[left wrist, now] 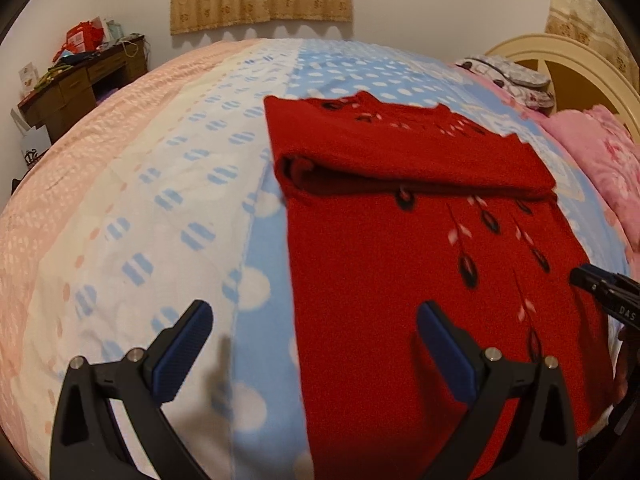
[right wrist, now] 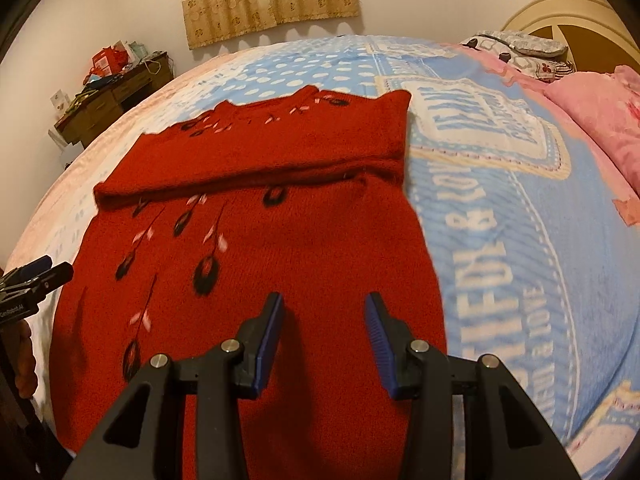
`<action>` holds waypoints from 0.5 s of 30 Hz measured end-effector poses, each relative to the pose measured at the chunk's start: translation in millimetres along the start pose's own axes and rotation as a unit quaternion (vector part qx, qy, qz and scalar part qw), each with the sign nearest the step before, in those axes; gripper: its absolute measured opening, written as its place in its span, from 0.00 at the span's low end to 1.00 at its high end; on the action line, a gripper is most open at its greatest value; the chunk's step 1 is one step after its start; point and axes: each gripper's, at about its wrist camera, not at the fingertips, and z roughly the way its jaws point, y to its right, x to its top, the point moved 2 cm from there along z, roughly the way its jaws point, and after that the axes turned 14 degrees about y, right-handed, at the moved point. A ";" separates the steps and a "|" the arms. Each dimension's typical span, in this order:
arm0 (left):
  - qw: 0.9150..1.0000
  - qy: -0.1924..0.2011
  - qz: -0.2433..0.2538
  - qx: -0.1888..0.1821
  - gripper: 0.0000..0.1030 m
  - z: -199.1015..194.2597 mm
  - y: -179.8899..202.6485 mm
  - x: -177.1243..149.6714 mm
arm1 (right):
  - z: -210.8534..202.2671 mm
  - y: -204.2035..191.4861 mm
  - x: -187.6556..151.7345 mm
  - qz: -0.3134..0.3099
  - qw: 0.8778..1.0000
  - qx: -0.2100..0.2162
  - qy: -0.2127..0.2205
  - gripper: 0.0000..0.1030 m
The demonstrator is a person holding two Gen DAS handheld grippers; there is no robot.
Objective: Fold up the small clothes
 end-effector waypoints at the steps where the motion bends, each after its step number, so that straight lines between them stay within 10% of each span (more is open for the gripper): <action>1: 1.000 -0.001 0.003 -0.003 1.00 -2.7 1.5 -2.7 | -3.2 -1.8 -5.2 -0.003 1.000 0.000 -0.004 0.42; 15: 0.999 -0.015 0.015 -0.029 1.00 -36.5 10.2 -34.4 | -36.7 -6.0 -33.6 -0.003 1.000 -0.004 -0.017 0.43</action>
